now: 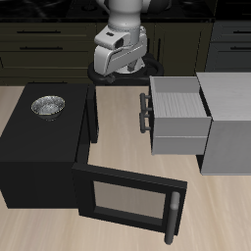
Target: Close the top drawer of the white cabinet
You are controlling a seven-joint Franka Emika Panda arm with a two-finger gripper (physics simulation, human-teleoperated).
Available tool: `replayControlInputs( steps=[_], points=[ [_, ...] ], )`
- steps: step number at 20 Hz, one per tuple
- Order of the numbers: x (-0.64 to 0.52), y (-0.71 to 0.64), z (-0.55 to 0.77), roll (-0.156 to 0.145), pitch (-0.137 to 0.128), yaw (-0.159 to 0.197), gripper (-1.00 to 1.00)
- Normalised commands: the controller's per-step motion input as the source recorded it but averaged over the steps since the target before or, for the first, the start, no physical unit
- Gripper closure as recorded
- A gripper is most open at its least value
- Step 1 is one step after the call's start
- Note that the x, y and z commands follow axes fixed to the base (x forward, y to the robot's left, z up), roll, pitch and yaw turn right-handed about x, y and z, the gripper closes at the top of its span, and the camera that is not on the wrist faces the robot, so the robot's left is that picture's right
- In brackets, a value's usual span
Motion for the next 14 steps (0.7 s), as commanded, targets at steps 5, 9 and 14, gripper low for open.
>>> replayControlInputs(
  steps=[5,9,14],
  points=[
    [0.13,-0.03,-0.18,0.009,0.084,0.227,-1.0],
    [0.07,-0.02,0.02,-0.039,-0.06,0.16,-1.0],
    [0.0,-0.03,-0.03,0.007,0.01,0.016,-1.0]
  ],
)
